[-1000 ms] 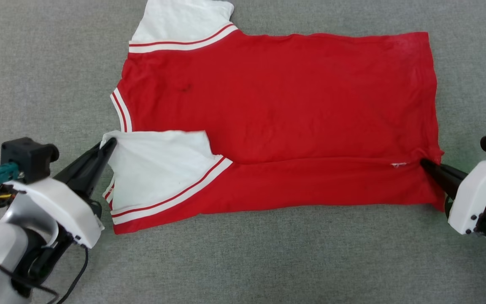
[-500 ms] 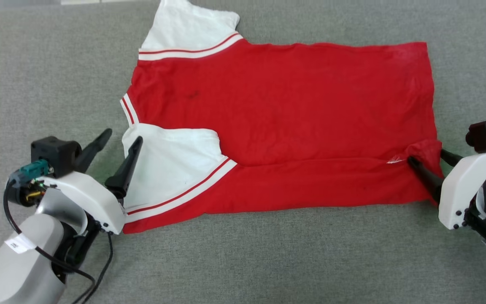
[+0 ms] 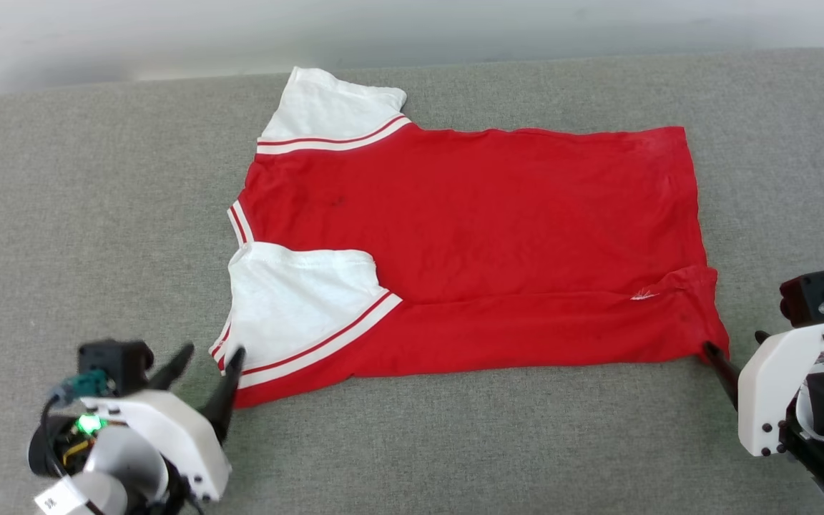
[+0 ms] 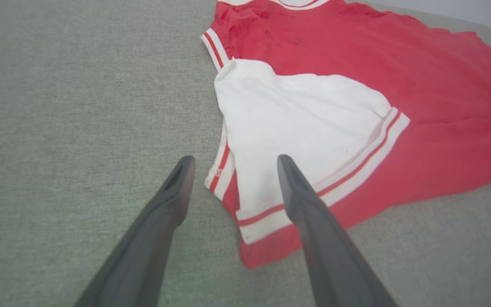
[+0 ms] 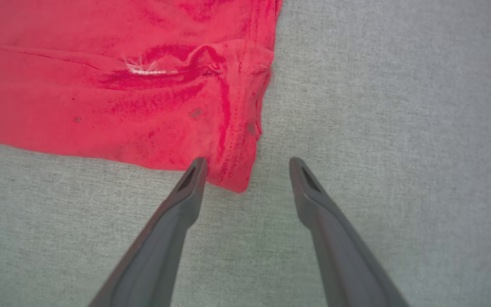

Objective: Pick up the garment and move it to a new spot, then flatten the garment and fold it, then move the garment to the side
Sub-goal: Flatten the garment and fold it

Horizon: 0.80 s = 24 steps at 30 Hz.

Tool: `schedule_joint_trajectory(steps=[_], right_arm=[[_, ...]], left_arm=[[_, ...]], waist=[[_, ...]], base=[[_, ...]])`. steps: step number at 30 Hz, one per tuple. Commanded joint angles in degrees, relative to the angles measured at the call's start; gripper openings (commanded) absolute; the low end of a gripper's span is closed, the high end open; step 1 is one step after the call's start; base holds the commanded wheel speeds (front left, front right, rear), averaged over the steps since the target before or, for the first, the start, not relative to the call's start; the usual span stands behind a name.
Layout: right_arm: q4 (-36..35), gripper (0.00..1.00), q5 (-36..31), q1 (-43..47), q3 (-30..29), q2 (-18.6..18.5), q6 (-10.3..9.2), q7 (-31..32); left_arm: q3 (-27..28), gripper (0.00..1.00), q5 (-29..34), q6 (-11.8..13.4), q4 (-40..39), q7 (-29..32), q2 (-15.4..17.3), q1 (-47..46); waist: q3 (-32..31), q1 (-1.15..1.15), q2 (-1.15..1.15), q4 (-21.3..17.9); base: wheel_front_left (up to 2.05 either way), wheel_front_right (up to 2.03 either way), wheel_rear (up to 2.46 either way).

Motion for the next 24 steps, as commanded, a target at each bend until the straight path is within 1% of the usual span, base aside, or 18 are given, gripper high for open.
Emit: schedule_joint_trajectory(steps=[1, 3, 4, 8, 13, 18, 20, 21, 22, 23, 24], right_arm=[[-1.17, 1.00, -0.17, 0.61, -0.90, 1.10, -0.04, 0.17], [-3.10, 1.00, -0.87, 2.20, -2.18, 2.91, -0.04, 1.01], [-5.73, 1.00, -1.24, 3.63, -3.39, 4.94, -0.04, 1.62], [-7.86, 1.00, -1.57, 4.73, -3.89, 6.48, -0.04, 1.74], [-9.18, 1.00, -1.89, 4.35, -3.86, 6.97, -0.04, 1.15], [-9.92, 1.00, -1.98, 3.55, -3.66, 7.10, -0.04, 0.53], [-10.19, 1.00, -1.98, 3.29, -3.52, 7.11, -0.04, 0.20], [-10.22, 1.00, -1.93, 3.23, -3.42, 7.09, -0.04, 0.13], [-10.29, 1.00, -1.94, 3.15, -3.42, 6.92, -0.04, -0.10], [-10.31, 1.00, -2.07, 2.93, -3.48, 6.71, -0.04, -0.30], [-10.32, 1.00, -2.12, 2.67, -3.54, 6.55, -0.03, -0.46]], left_arm=[[-0.37, 1.00, 0.06, 0.65, -0.89, 0.93, 0.70, 1.14], [-1.27, 1.00, 0.24, 2.09, -2.90, 3.30, 1.67, 2.86], [-1.69, 1.00, -0.11, 3.69, -5.20, 5.43, 2.47, 4.25], [-1.47, 1.00, -0.23, 5.35, -6.19, 6.76, 3.02, 4.52], [-1.63, 1.00, -0.30, 6.31, -5.27, 8.07, 3.27, 3.84], [-2.73, 1.00, -0.12, 6.72, -2.42, 10.04, 3.40, 3.95], [-3.82, 1.00, -0.93, 6.02, -1.29, 11.55, 2.95, 4.37], [-4.73, 0.85, -1.28, 5.45, -0.78, 12.67, 2.79, 4.77], [-5.40, 0.38, -1.58, 4.98, -0.35, 13.52, 2.58, 5.09], [-5.78, 0.00, -1.99, 4.69, 0.00, 14.03, 2.28, 5.29], [-6.07, 0.00, -2.06, 4.30, 0.19, 14.25, 2.00, 5.25]], waist=[[-0.23, 0.00, 0.00, -0.02], [-0.22, 0.00, 0.00, -0.06], [0.33, 0.00, 0.00, -0.18], [1.45, 0.00, 0.00, -0.71], [3.19, 0.00, 0.00, -1.57], [5.03, 0.00, 0.00, -2.26], [5.74, 0.00, 0.00, -2.33], [5.94, 0.00, 0.00, -2.34], [6.09, 0.00, 0.00, -2.34], [6.22, 0.00, 0.00, -2.31], [6.26, 0.00, 0.00, -2.25]], base=[[0.00, 0.00, 0.00], [0.00, 0.00, 0.00], [0.00, 0.00, 0.00], [0.00, 0.00, 0.00], [0.00, 0.00, 0.00], [0.00, 0.00, 0.00], [0.00, 0.00, 0.00], [0.00, 0.00, 0.00], [0.00, 0.00, 0.00], [0.00, 0.00, 0.00], [0.00, 0.00, 0.00]])
